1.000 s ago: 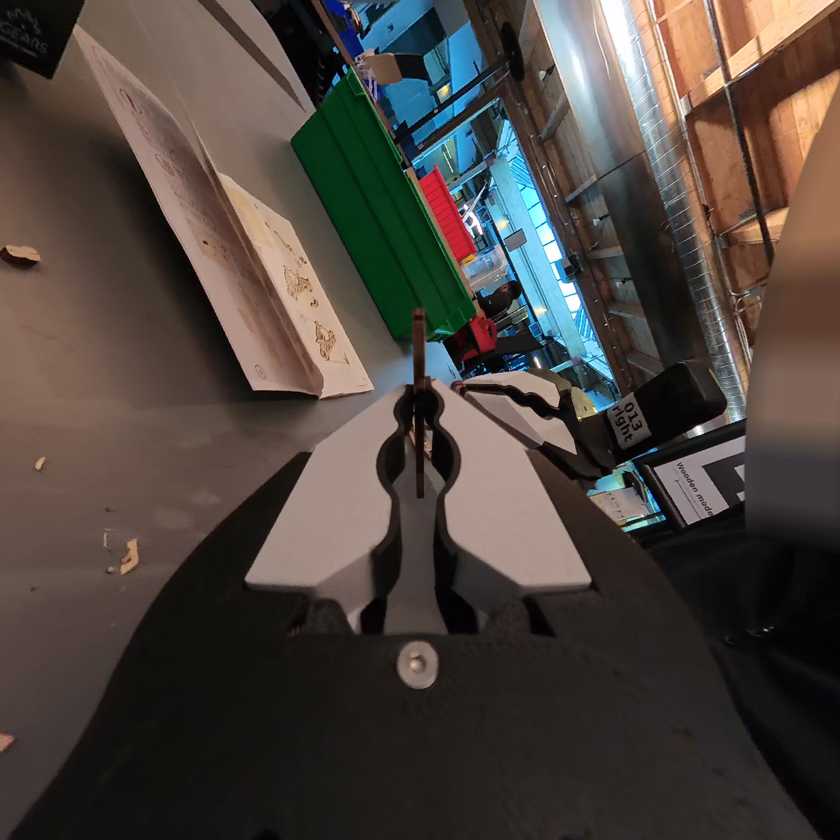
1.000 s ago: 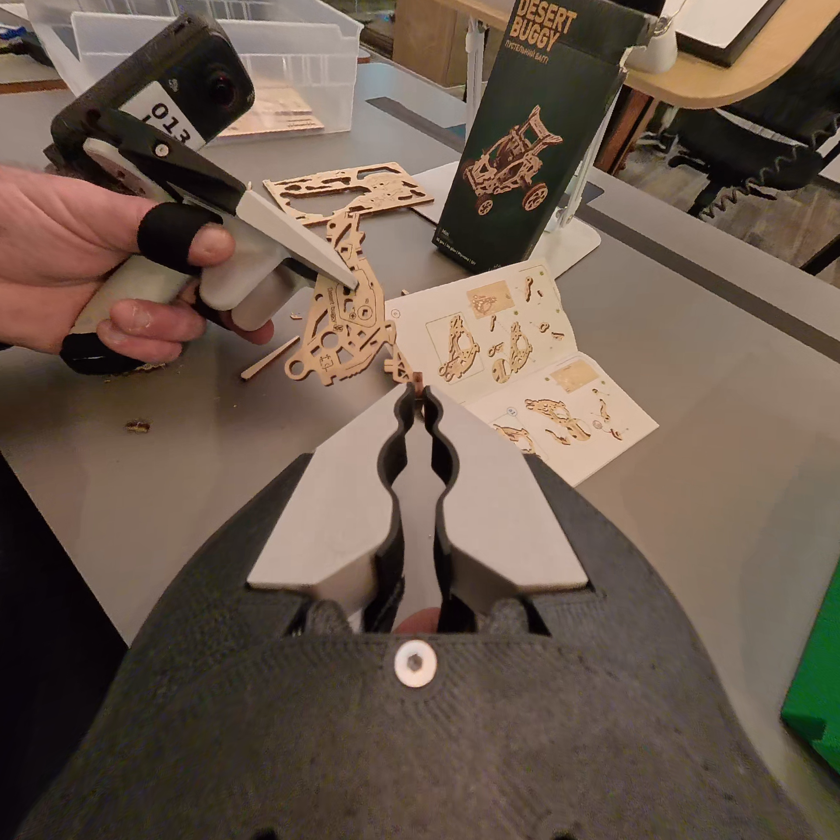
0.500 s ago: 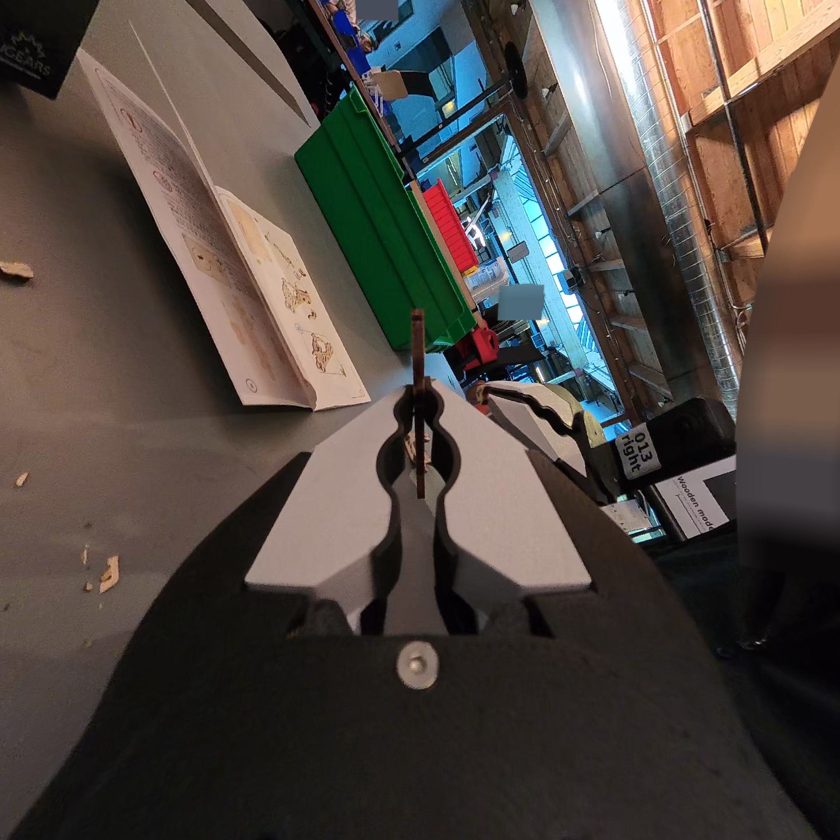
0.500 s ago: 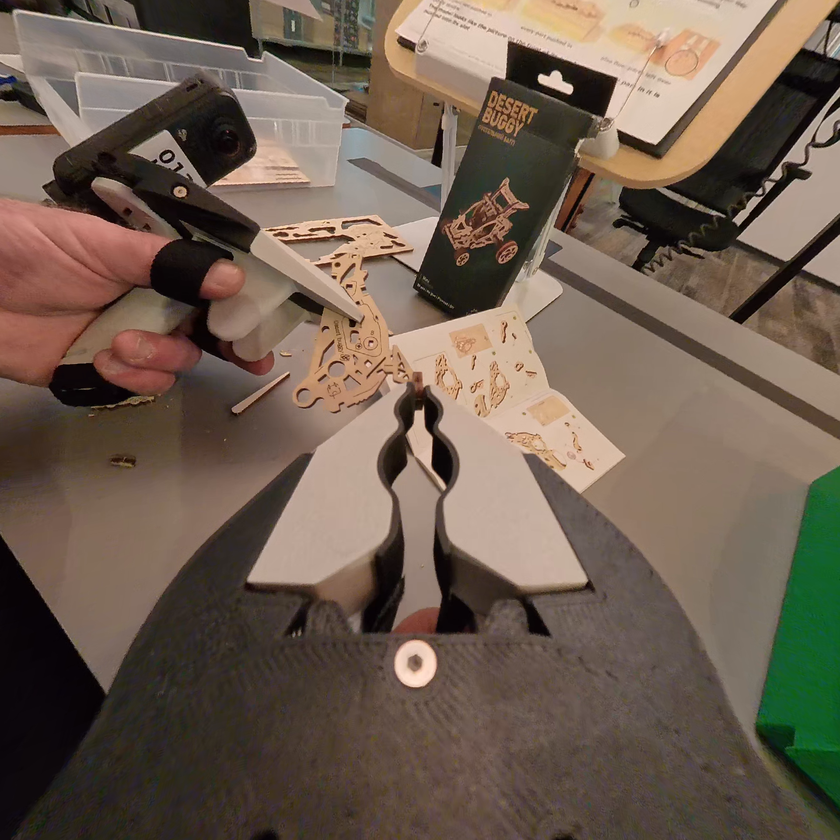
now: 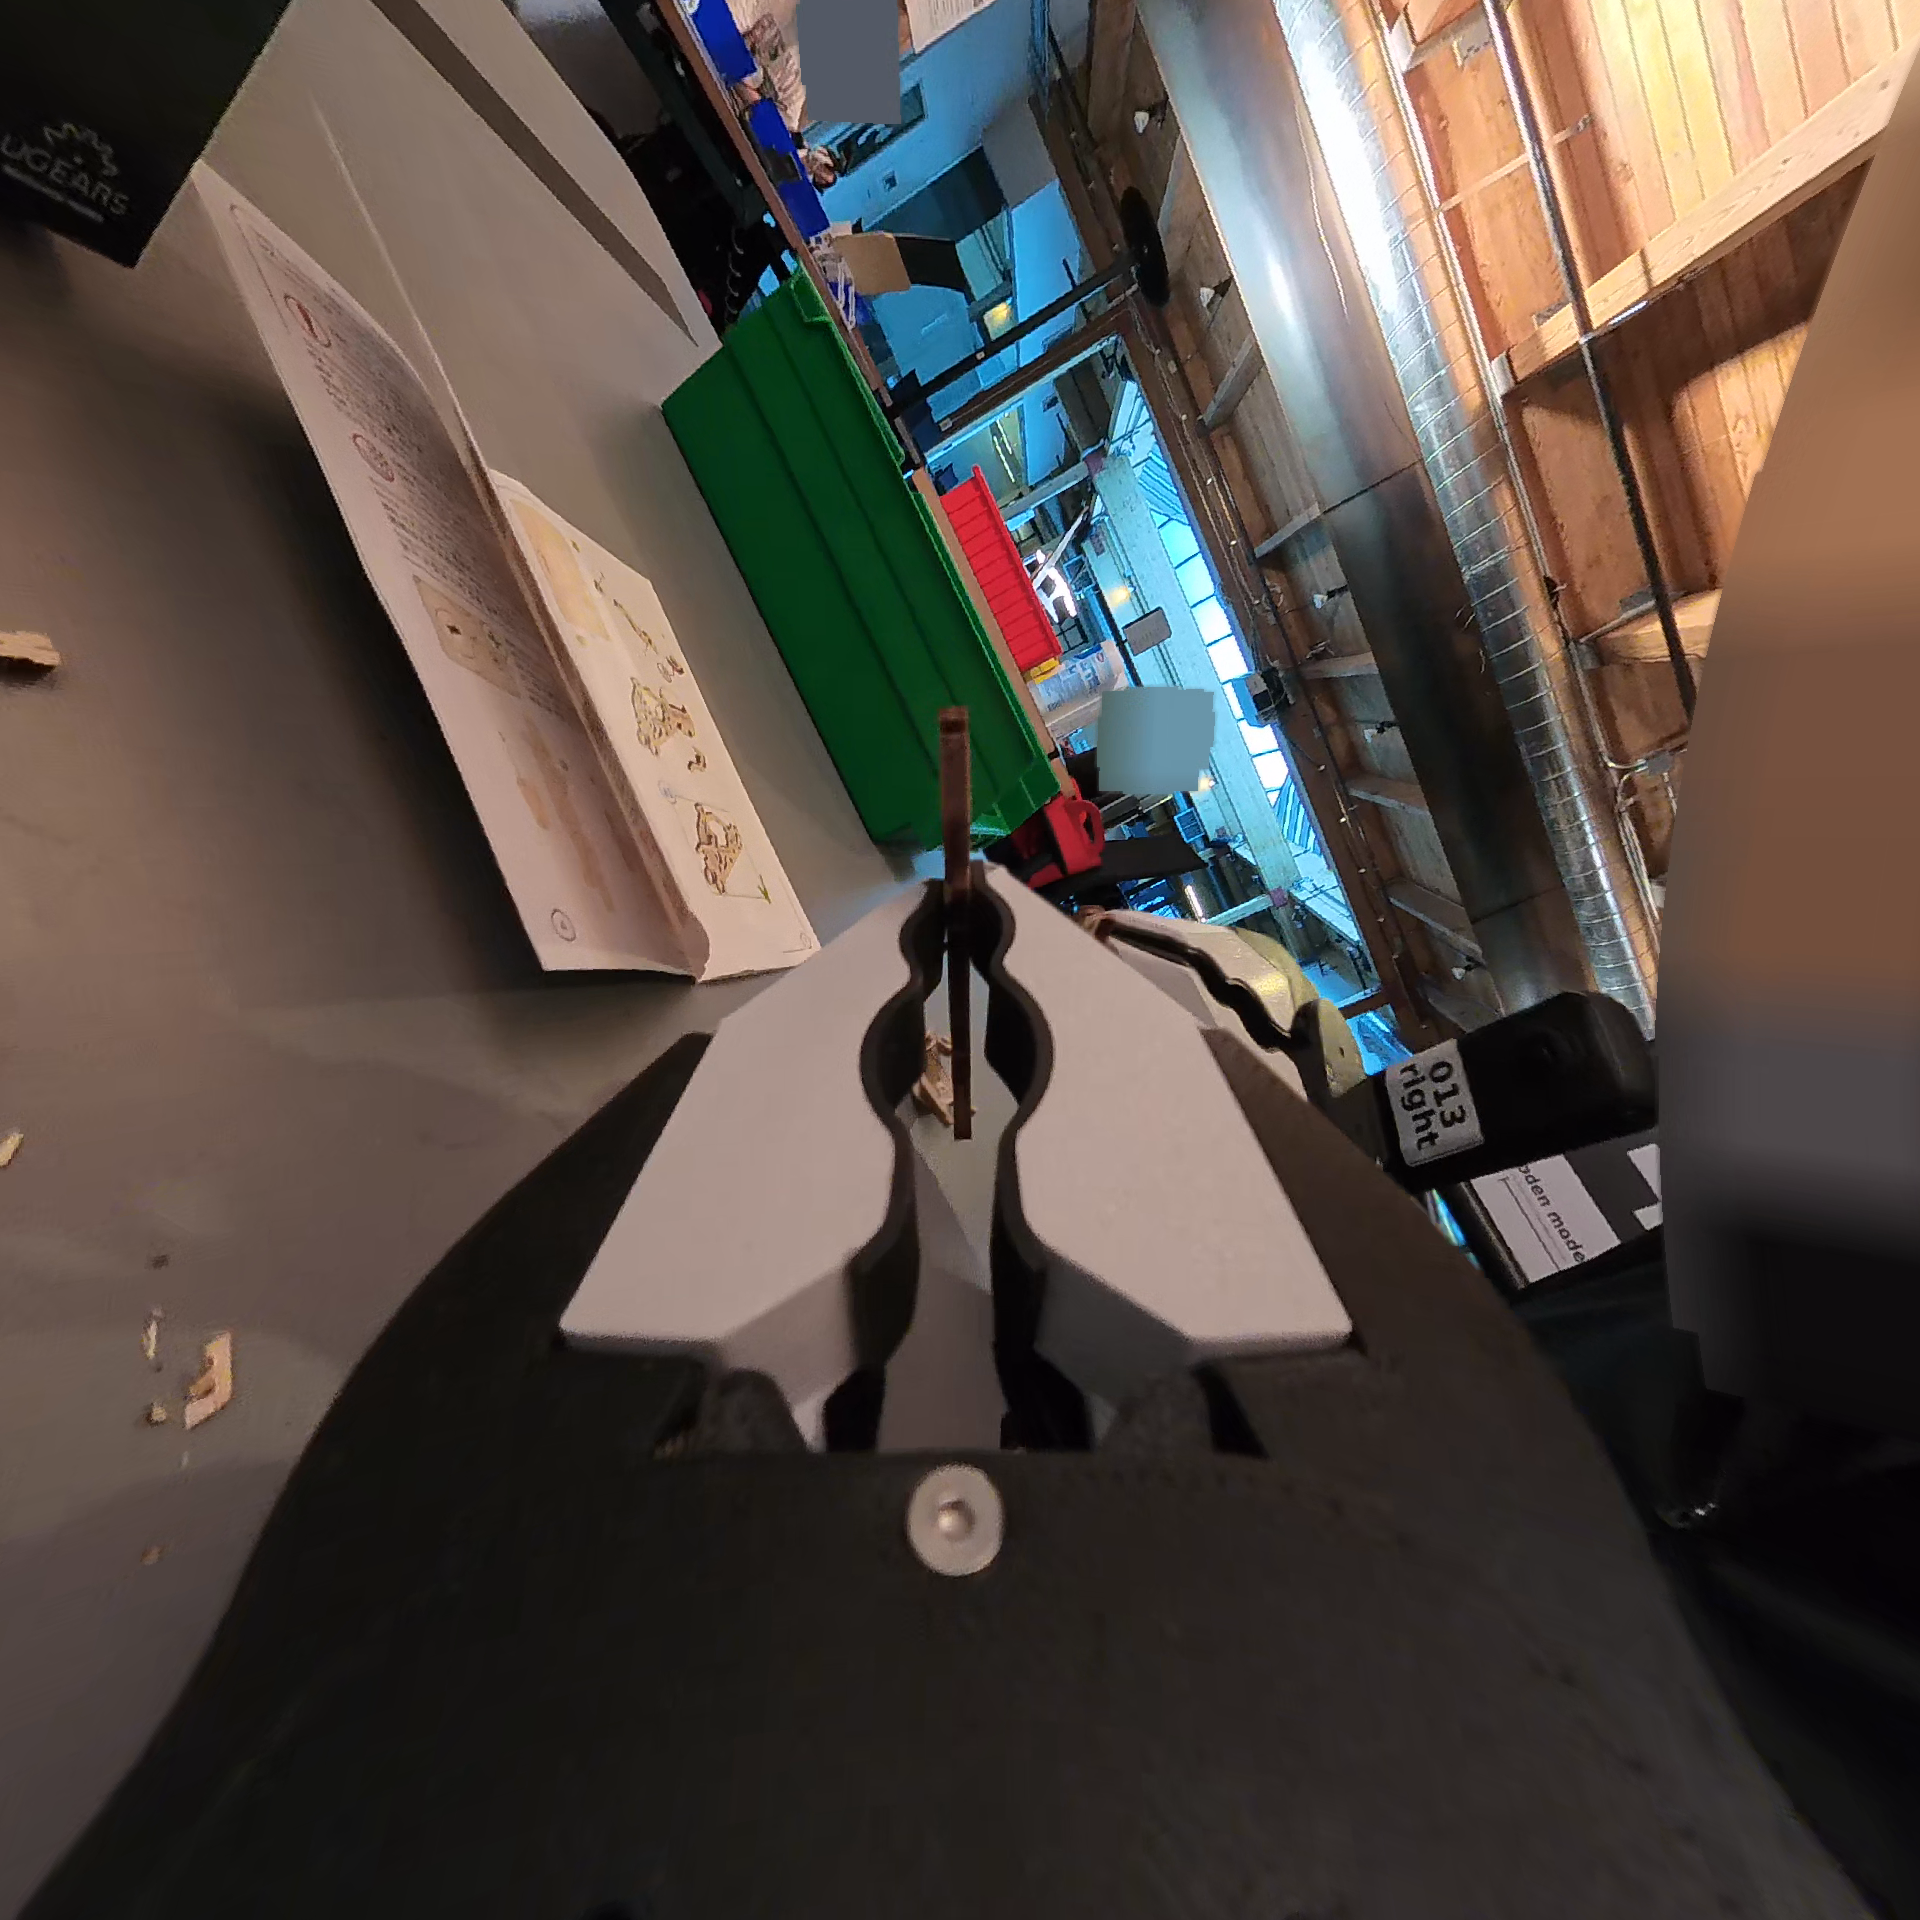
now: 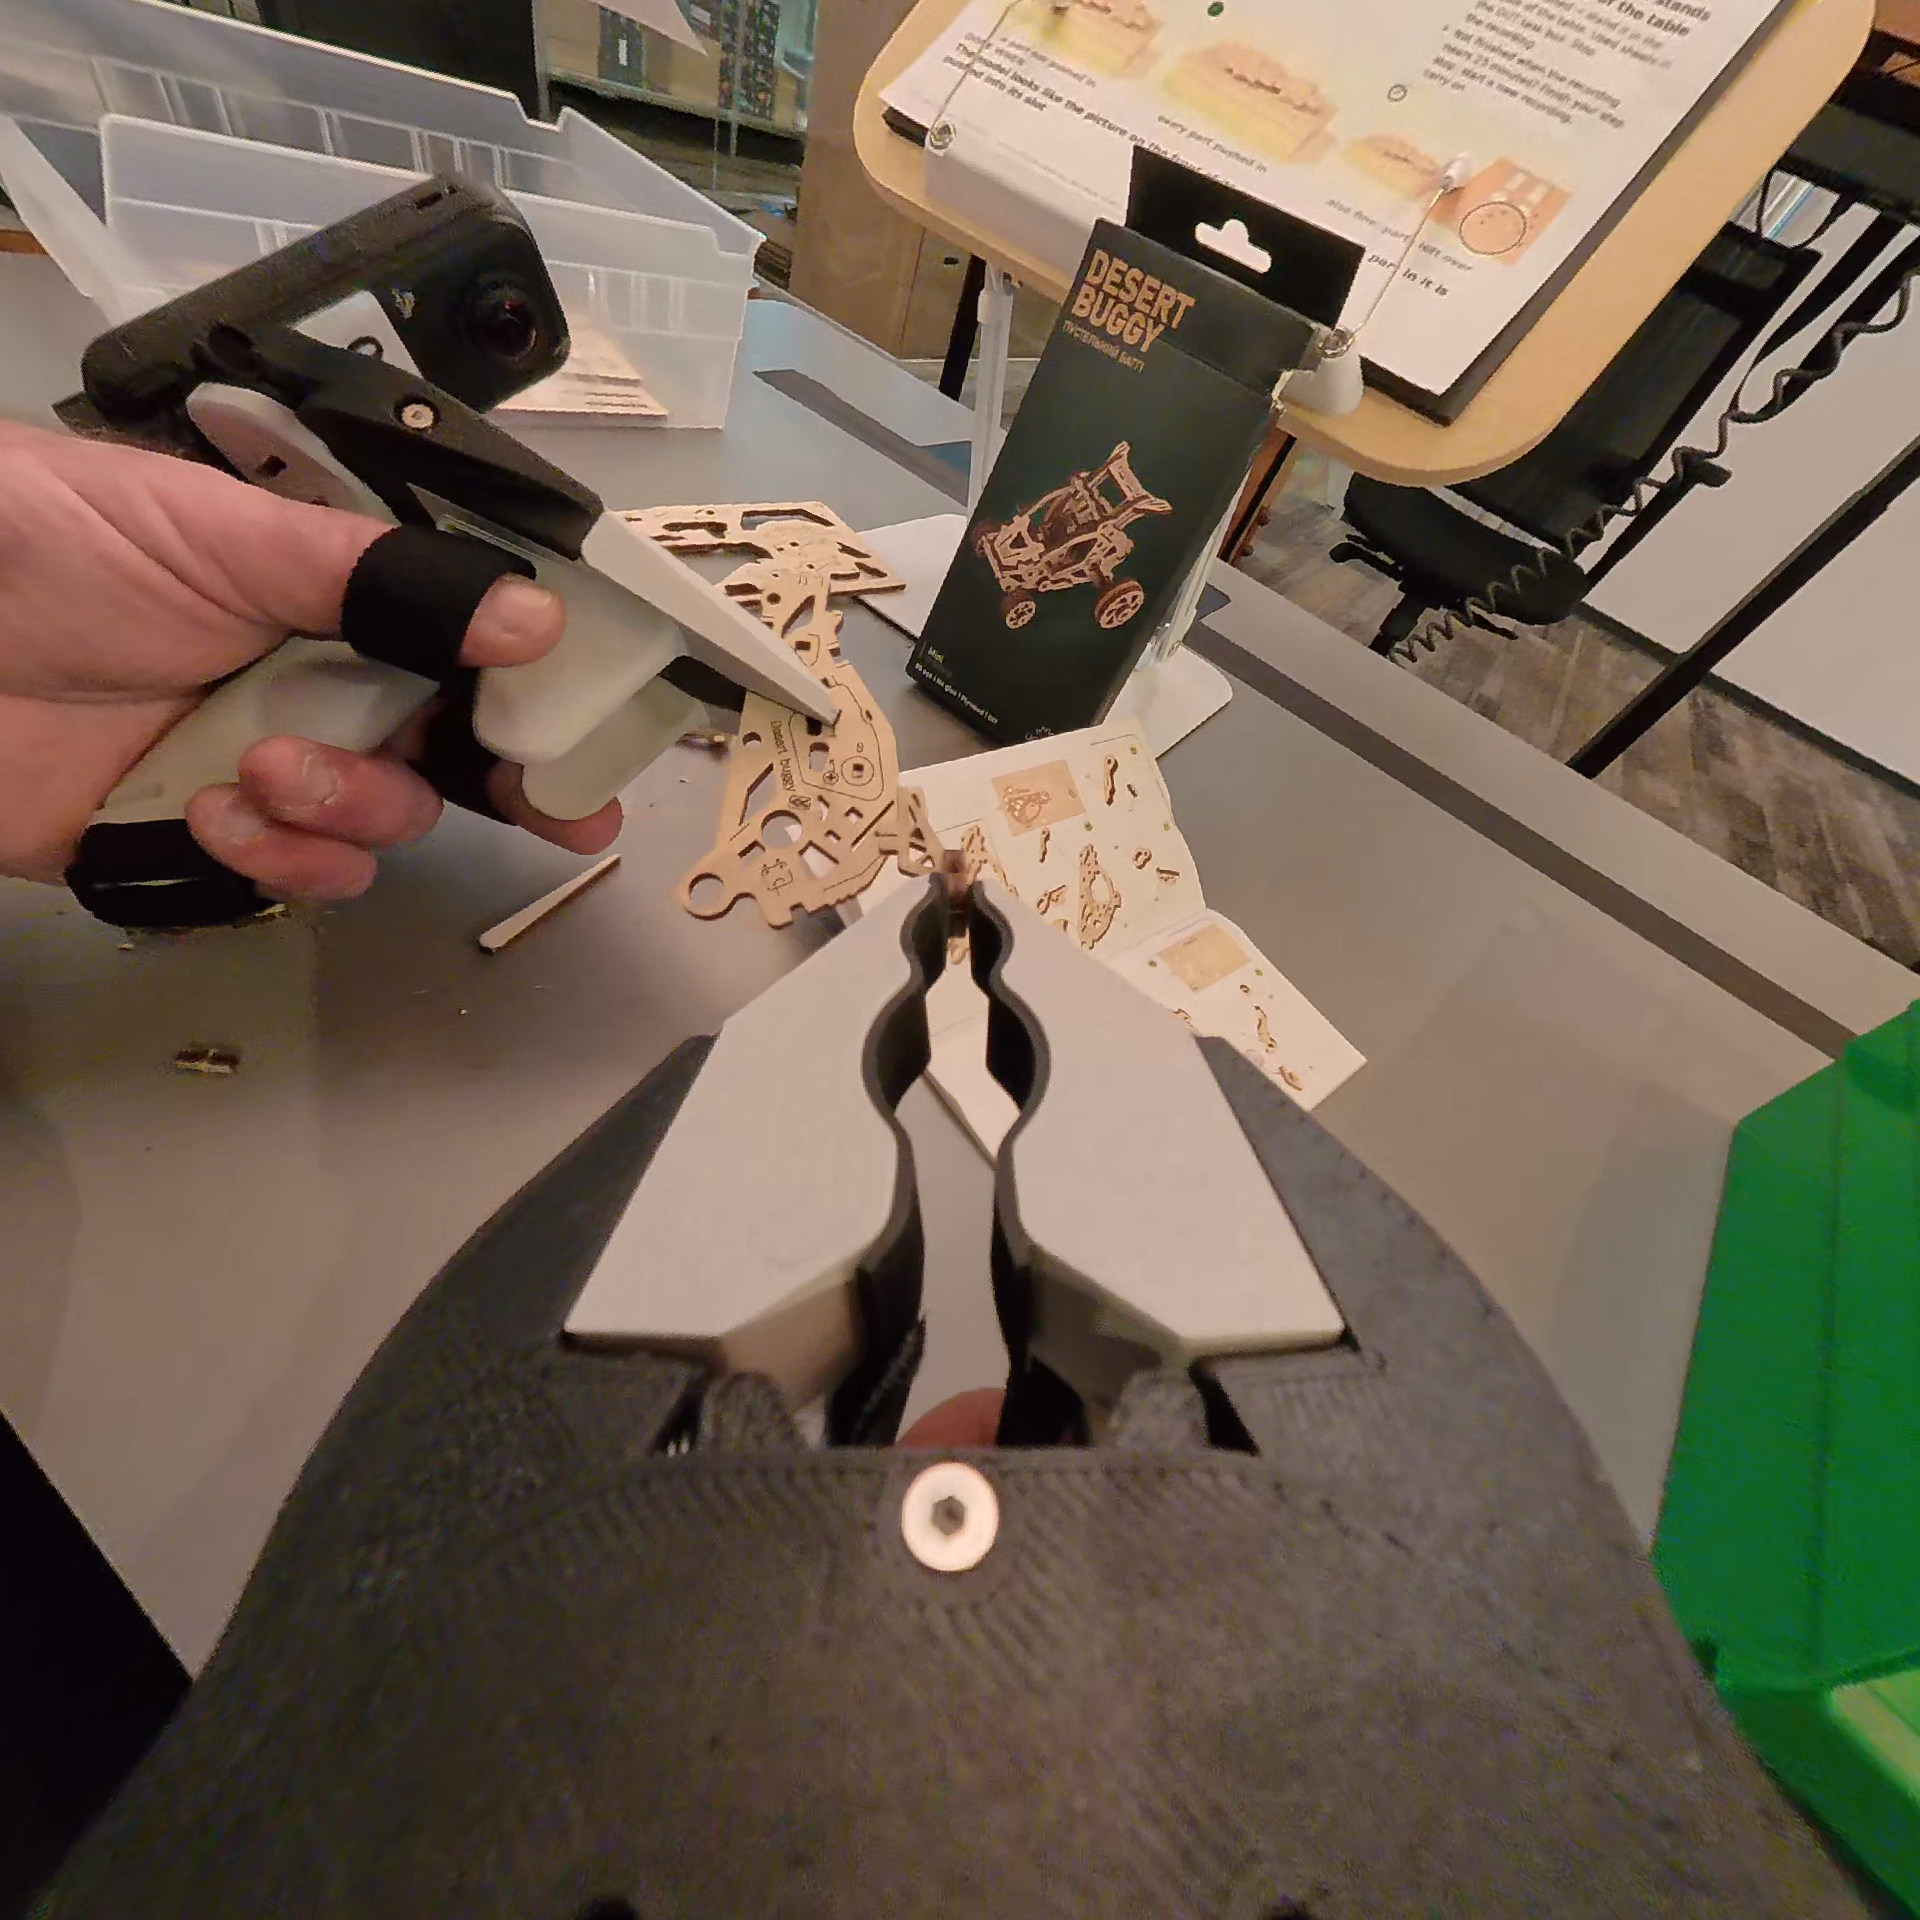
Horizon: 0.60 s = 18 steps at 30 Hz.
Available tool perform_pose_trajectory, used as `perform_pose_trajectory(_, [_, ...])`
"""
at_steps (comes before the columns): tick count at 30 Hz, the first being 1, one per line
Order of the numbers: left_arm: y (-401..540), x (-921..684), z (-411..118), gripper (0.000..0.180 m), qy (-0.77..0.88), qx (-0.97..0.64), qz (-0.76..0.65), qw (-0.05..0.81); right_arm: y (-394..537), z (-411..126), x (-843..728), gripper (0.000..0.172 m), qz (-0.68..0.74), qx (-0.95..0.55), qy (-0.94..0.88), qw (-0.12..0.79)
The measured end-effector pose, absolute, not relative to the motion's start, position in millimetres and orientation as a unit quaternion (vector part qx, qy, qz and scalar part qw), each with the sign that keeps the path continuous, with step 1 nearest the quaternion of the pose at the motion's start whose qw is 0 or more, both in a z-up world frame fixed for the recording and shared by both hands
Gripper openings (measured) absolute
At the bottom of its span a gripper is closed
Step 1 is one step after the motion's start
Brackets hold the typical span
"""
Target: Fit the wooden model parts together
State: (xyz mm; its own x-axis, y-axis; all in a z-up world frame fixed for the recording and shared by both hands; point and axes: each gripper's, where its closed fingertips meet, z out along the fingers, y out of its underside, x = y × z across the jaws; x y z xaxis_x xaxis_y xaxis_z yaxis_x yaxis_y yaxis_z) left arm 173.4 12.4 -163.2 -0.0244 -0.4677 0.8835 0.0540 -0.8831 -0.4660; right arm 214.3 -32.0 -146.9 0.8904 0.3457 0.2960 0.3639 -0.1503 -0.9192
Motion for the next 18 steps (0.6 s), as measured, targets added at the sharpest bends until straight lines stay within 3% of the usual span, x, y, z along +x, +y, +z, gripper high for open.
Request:
perform_pose_trajectory(12, [10.8,174.1,-170.6,0.001,0.144,-0.689,-0.688,0.174,-31.3,-150.8,202.3,0.000,-0.036,-0.750,-0.262,0.606])
perform_pose_trajectory(18, [0.3,167.2,-202.7,0.002,0.193,-0.762,-0.591,0.181,-36.1,-152.8,206.7,0.001,-0.037,-0.754,-0.261,0.601])
